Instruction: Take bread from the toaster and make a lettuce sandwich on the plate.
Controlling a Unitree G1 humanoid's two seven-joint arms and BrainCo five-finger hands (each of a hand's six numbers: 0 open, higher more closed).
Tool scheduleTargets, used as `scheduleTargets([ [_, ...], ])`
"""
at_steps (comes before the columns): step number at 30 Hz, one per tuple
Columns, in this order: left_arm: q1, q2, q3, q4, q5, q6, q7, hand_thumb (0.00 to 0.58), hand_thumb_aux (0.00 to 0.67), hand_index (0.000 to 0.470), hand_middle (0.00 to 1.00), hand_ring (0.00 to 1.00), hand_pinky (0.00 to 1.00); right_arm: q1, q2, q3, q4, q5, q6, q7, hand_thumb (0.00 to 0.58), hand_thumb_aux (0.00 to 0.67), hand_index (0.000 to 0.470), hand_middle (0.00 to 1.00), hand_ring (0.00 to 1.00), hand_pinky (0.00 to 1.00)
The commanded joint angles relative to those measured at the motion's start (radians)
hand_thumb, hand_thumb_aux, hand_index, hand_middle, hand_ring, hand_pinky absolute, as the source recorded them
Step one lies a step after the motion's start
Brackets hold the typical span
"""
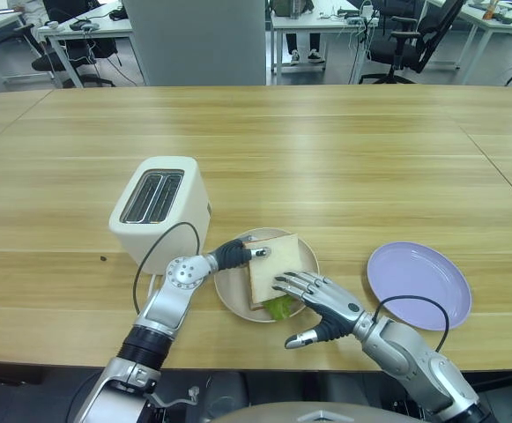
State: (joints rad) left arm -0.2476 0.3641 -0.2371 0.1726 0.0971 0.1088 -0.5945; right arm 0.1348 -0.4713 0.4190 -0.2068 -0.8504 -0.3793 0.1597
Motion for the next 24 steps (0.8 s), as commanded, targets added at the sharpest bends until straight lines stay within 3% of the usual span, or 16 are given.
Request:
scheduleTargets([
  [1, -0.001, 0.009, -0.039, 0.047, 0.044, 0.001, 0.0, 0.58, 0.67, 0.46, 1.0, 1.0, 1.0, -0.021, 0.008, 0.01, 0.013, -0.002, 0.022, 0.023, 0.0, 0.0, 0.0, 0.0, 0.0, 0.0],
  [9, -0.014, 0.02, -0.07, 0.085, 0.117, -0.041, 0.045, 0.58, 0.67, 0.46, 1.0, 1.0, 1.0, -0.072, 0.005, 0.072, 0.086, -0.015, 0.082, 0.148, 0.0, 0.0, 0.0, 0.0, 0.0, 0.0],
  [14, -0.044, 0.061, -0.138, 0.111, 0.304, -0.131, 0.187, 0.58, 0.67, 0.46, 1.0, 1.0, 1.0, -0.098, -0.015, 0.136, 0.144, -0.018, 0.127, 0.29, 0.0, 0.0, 0.0, 0.0, 0.0, 0.0],
  [15, -0.057, 0.078, -0.162, 0.118, 0.375, -0.154, 0.248, 0.496, 0.415, 0.285, 0.86, 0.86, 0.86, -0.101, -0.016, 0.146, 0.15, -0.013, 0.137, 0.315, 0.0, 0.0, 0.0, 0.0, 0.0, 0.0],
  [16, -0.07, 0.094, -0.187, 0.124, 0.443, -0.171, 0.3, 0.496, 0.415, 0.285, 0.86, 0.86, 0.86, -0.103, -0.016, 0.154, 0.152, -0.008, 0.145, 0.337, 0.0, 0.0, 0.0, 0.0, 0.0, 0.0],
  [17, -0.081, 0.112, -0.212, 0.123, 0.51, -0.187, 0.351, 0.0, 0.0, 0.0, 0.0, 0.0, 0.0, -0.104, -0.016, 0.161, 0.153, -0.002, 0.154, 0.358, 0.0, 0.0, 0.0, 0.0, 0.0, 0.0],
  [24, -0.139, 0.223, -0.284, 0.034, 0.892, -0.19, 0.641, 0.0, 0.0, 0.0, 0.0, 0.0, 0.0, -0.101, -0.037, 0.169, 0.135, 0.013, 0.187, 0.441, 0.0, 0.0, 0.0, 0.0, 0.0, 0.0],
])
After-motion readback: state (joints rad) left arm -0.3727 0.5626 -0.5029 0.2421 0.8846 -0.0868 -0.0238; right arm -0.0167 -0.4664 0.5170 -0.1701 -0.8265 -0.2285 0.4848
